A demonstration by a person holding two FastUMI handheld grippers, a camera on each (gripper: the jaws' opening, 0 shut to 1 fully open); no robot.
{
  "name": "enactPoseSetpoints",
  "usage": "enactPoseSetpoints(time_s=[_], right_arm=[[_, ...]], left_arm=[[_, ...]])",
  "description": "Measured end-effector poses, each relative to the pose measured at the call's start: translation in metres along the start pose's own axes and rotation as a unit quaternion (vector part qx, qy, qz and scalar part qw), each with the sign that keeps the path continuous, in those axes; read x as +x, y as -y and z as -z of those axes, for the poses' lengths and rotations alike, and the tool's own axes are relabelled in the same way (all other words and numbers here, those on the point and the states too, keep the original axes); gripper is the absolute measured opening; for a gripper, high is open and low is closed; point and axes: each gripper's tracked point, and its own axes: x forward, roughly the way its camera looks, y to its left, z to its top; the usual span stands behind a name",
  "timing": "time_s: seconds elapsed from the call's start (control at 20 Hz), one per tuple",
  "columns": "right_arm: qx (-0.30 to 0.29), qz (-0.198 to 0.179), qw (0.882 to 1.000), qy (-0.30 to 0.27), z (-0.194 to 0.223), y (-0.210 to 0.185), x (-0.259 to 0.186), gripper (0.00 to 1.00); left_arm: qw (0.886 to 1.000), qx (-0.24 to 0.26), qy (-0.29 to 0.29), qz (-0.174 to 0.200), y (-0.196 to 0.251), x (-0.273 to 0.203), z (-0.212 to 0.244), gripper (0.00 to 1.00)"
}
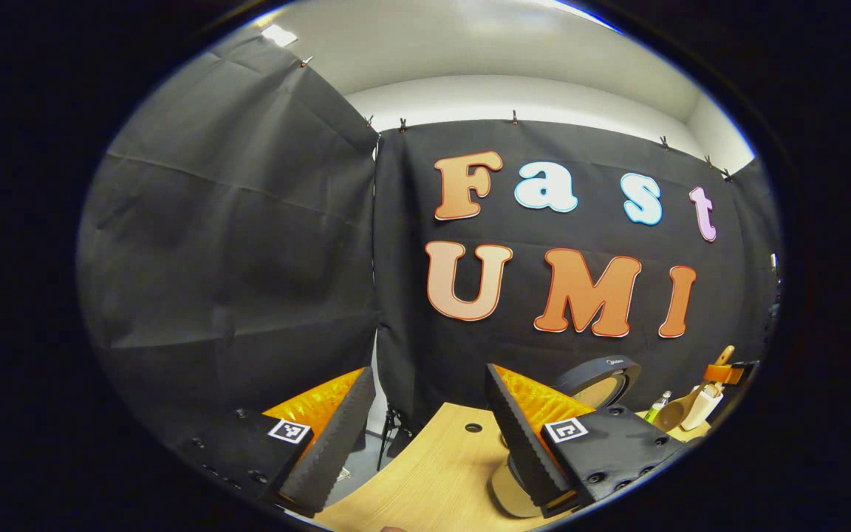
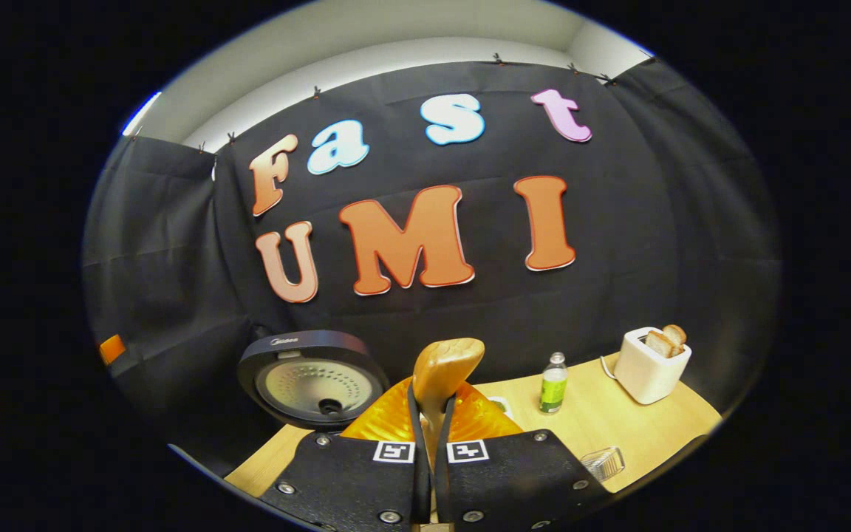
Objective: Close the left gripper, press the button to open the rice cooker; take a wooden spoon from the chopstick holder with the right hand, scoop a spoonful of rice and pour it into the rice cooker, then put the wooden spoon back into the chopstick holder.
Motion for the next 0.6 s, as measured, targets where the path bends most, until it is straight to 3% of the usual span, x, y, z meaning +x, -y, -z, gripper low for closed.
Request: enactPoseSetpoints(time_s=[0.3,0.6], right_arm=[[0.019,0.067,0.998,0.0,0.001,0.09,-0.018,0.02],[0.05,0.12,0.991,-0.011,0.024,0.169,-0.026,0.02]], left_arm=[[1.0,-0.018,-0.007,0.021,0.039,-0.007,0.003,0.97],[1.0,0.002,-0.003,0.014,0.072,-0.018,0.003,1.0]])
